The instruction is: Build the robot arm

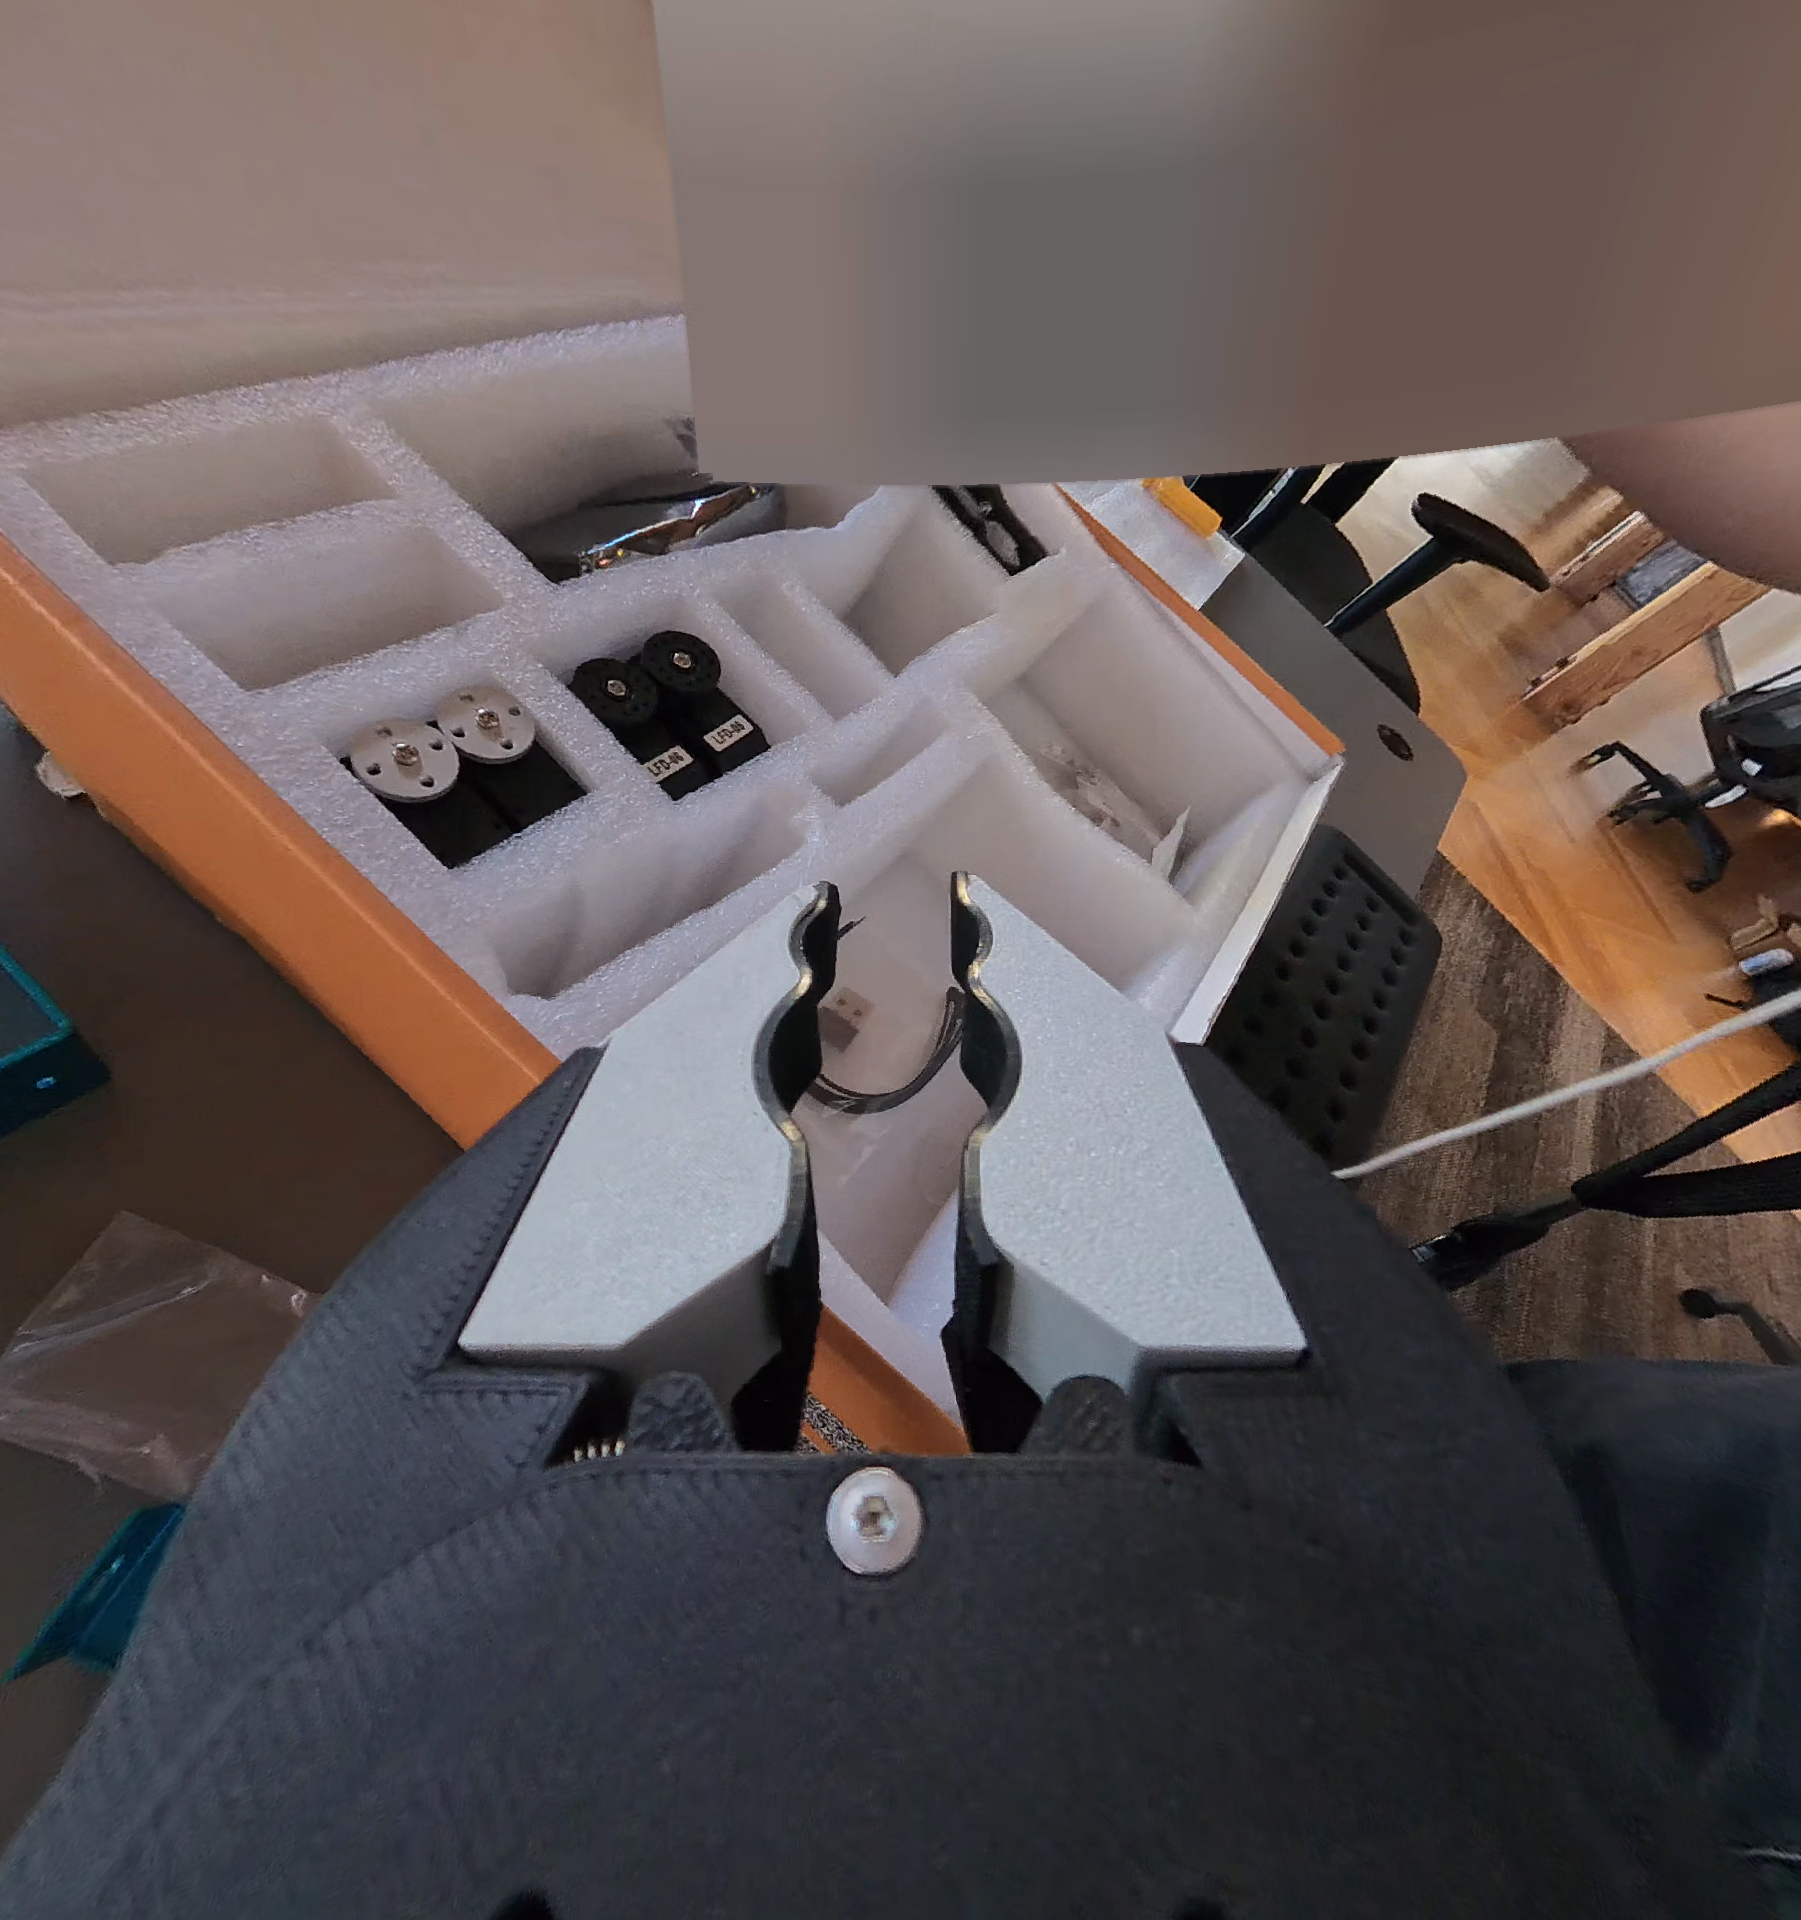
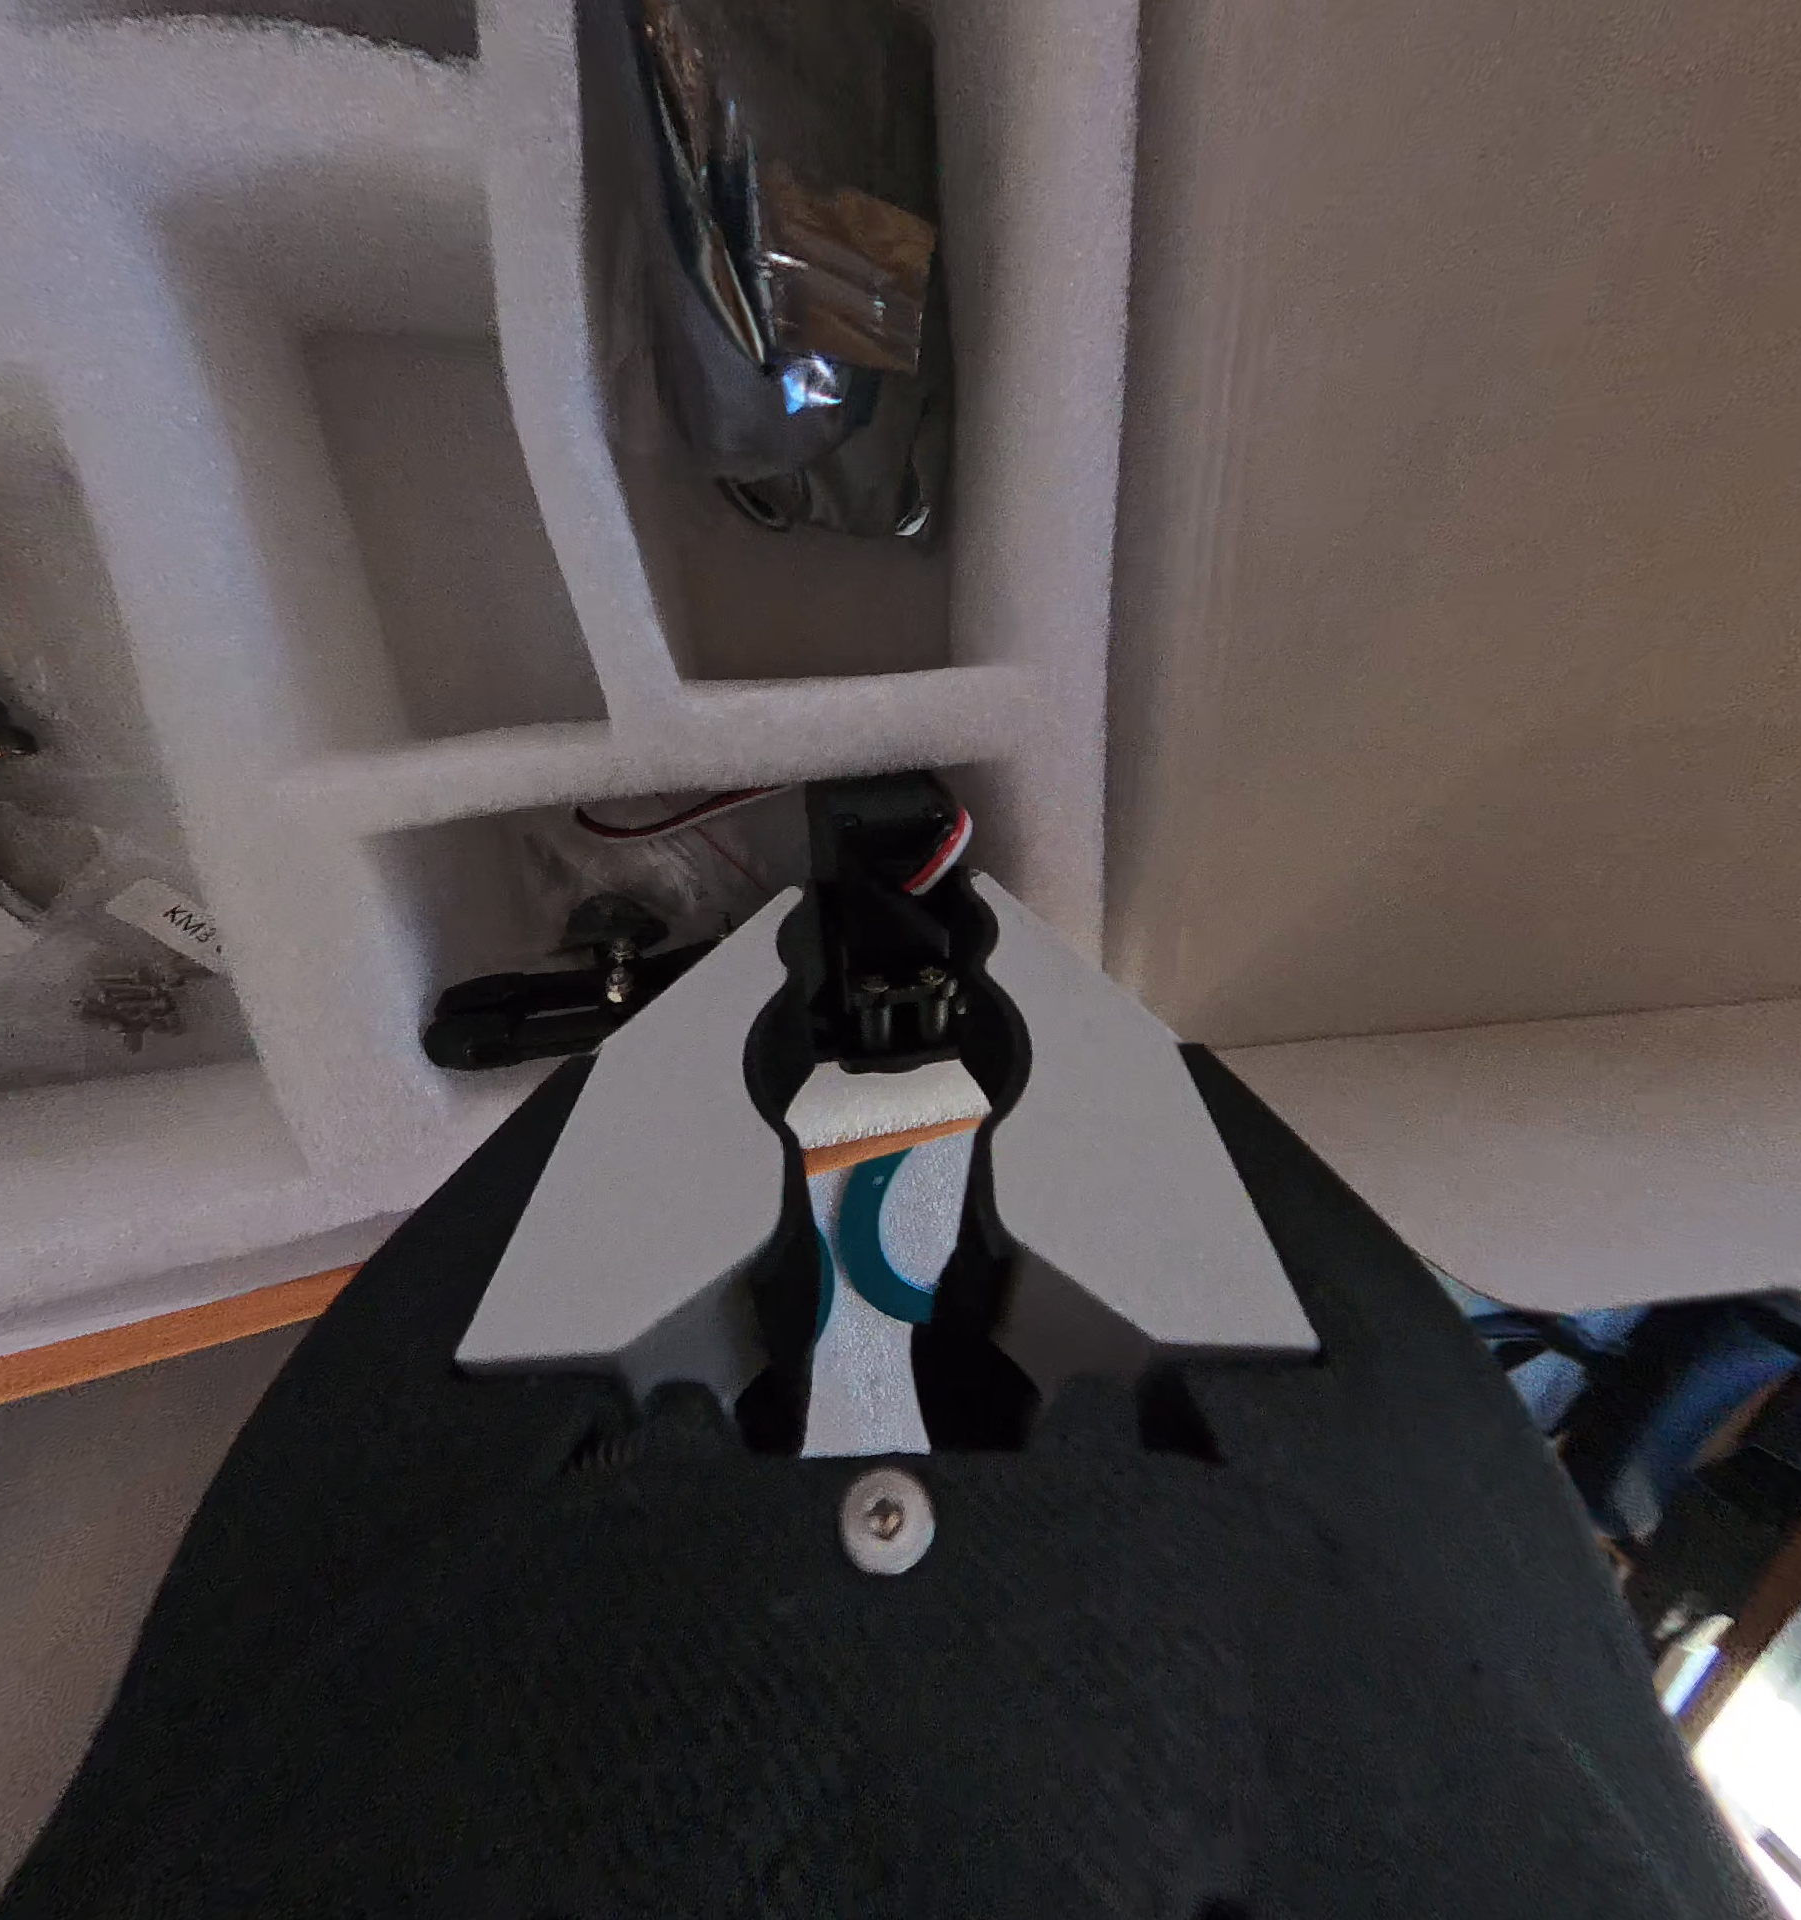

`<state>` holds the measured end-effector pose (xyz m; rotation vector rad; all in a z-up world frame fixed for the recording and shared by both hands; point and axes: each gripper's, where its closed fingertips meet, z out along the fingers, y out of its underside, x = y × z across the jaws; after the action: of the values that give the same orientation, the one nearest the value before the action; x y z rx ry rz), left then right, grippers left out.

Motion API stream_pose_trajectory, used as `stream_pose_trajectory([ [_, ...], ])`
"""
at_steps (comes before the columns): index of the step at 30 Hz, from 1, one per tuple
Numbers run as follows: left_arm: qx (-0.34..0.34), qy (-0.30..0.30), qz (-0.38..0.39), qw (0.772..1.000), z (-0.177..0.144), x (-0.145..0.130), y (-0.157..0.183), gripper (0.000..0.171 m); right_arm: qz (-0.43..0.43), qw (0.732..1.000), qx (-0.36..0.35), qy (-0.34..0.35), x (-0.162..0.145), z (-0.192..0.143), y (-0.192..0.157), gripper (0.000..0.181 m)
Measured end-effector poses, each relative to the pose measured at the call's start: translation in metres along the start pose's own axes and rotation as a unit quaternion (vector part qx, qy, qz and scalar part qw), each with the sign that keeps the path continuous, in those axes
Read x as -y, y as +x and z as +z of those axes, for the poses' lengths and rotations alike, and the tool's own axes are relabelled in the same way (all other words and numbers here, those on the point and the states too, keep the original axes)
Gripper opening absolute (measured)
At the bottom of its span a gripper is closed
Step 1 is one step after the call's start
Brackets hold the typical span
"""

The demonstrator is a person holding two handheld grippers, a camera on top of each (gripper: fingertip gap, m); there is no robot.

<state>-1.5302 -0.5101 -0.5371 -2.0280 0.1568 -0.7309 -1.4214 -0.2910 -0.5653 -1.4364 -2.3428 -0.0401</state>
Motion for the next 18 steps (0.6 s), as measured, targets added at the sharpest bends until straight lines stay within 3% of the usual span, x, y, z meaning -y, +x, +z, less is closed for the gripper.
stream_pose_trajectory([
  [8, 0.001, -0.012, 0.003, 1.000, 0.002, -0.002, -0.002, 0.016, 0.013, 1.000, -0.017, 0.002, -0.001, -0.017, 0.003, 0.021],
  [13, -0.002, 0.001, -0.011, 1.000, 0.001, 0.001, -0.002, 0.017, -0.004, 0.990, -0.131, 0.048, 0.006, -0.049, 0.002, 0.020],
  [18, -0.001, -0.004, -0.014, 1.000, 0.001, 0.001, -0.003, 0.017, -0.064, 0.959, -0.252, 0.112, 0.024, -0.077, -0.018, 0.020],
])
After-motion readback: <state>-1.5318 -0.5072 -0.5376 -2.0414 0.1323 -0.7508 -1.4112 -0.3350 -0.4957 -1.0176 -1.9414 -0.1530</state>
